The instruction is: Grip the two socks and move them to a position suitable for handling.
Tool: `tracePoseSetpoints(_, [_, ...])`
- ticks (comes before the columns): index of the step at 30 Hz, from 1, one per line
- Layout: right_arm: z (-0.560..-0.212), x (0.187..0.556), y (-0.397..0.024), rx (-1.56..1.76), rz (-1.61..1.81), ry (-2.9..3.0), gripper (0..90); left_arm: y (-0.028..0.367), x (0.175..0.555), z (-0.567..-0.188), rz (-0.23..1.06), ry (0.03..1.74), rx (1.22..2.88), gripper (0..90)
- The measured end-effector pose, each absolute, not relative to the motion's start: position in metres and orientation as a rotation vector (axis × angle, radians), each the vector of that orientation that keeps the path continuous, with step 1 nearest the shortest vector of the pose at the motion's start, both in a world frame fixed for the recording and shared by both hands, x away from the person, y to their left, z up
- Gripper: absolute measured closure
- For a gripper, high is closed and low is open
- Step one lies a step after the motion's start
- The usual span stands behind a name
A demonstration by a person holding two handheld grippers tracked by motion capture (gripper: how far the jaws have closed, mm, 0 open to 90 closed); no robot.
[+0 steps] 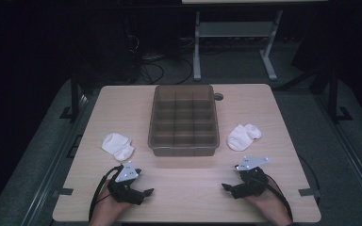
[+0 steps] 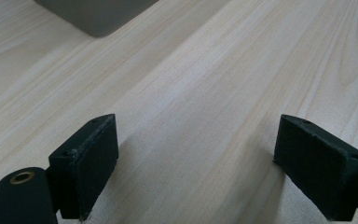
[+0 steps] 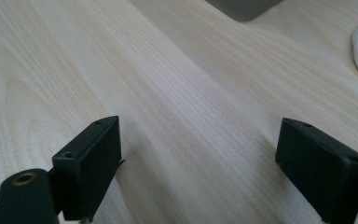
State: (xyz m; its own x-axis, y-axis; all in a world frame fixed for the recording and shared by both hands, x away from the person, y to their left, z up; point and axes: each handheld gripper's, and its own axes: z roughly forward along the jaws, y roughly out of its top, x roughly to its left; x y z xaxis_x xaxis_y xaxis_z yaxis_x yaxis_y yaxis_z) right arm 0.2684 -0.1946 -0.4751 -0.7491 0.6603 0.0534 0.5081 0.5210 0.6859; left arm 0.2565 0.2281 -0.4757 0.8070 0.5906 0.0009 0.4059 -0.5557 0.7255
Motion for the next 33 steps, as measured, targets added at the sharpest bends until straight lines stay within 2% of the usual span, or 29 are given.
tracePoseSetpoints(33, [-0.451,0.291,-0.209,1.052,1.165,2.486,23.7,0.227,0.261,-0.476,0.321,0.751,2.230,13.2])
